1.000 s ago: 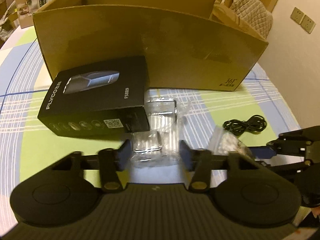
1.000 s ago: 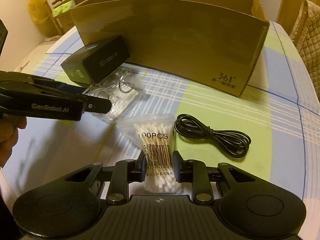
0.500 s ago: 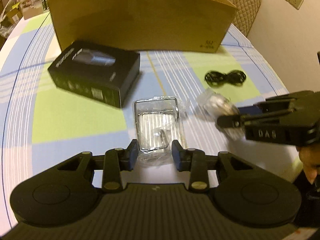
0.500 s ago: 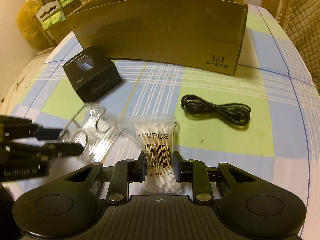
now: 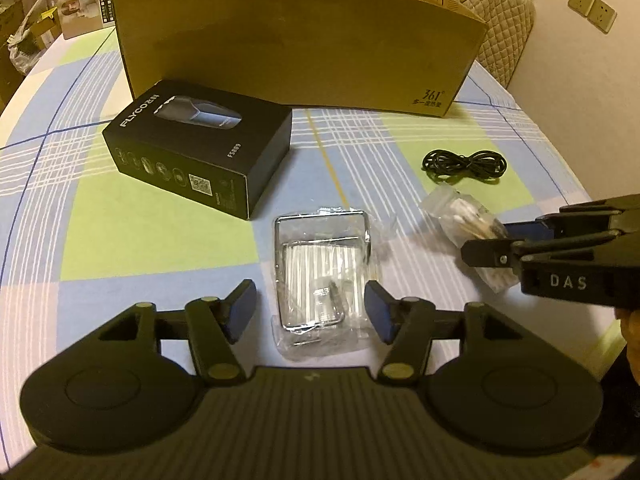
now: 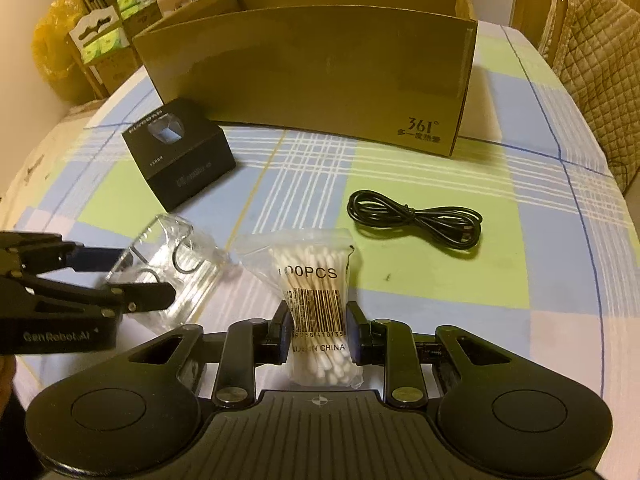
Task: Organize objects
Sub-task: 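Lift the clear tray with the left gripper while the right lifts the swab bag, then carry the clear tray and swab bag into the box and open both grippers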
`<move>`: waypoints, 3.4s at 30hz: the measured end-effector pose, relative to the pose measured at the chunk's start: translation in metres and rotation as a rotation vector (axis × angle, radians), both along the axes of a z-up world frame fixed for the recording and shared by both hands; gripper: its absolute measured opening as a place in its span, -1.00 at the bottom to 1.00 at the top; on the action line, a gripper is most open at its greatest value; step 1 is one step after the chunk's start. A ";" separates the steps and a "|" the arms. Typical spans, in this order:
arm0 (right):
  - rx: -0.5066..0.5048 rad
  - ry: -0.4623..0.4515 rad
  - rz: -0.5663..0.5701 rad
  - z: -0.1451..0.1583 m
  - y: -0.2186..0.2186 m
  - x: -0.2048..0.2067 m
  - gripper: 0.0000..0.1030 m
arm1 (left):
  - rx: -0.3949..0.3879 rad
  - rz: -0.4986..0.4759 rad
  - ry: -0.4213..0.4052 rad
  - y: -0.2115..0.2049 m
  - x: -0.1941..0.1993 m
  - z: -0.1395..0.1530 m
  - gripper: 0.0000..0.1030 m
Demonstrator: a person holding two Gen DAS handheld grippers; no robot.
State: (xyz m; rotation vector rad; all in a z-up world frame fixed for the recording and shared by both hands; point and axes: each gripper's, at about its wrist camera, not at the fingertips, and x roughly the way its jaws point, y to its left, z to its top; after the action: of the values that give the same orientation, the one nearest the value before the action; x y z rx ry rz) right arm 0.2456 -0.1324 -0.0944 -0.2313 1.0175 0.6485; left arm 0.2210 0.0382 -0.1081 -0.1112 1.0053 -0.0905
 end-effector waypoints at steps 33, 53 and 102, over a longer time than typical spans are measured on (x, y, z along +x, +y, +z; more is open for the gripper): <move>0.007 -0.041 0.047 0.027 0.011 -0.013 -0.61 | 0.006 -0.024 -0.021 -0.006 -0.012 0.034 -0.48; 0.065 -0.139 0.057 0.088 0.006 -0.033 -0.61 | 0.029 -0.013 -0.123 -0.008 -0.030 0.095 -0.48; 0.033 -0.181 -0.009 0.135 0.063 0.161 -0.61 | 0.149 -0.029 -0.153 0.050 0.197 0.162 -0.48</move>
State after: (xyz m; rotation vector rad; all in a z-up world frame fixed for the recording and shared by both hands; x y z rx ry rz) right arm 0.4070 -0.0693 0.0408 -0.2523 0.8331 0.6241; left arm 0.4182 0.0887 0.0543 0.0461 0.8580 -0.0494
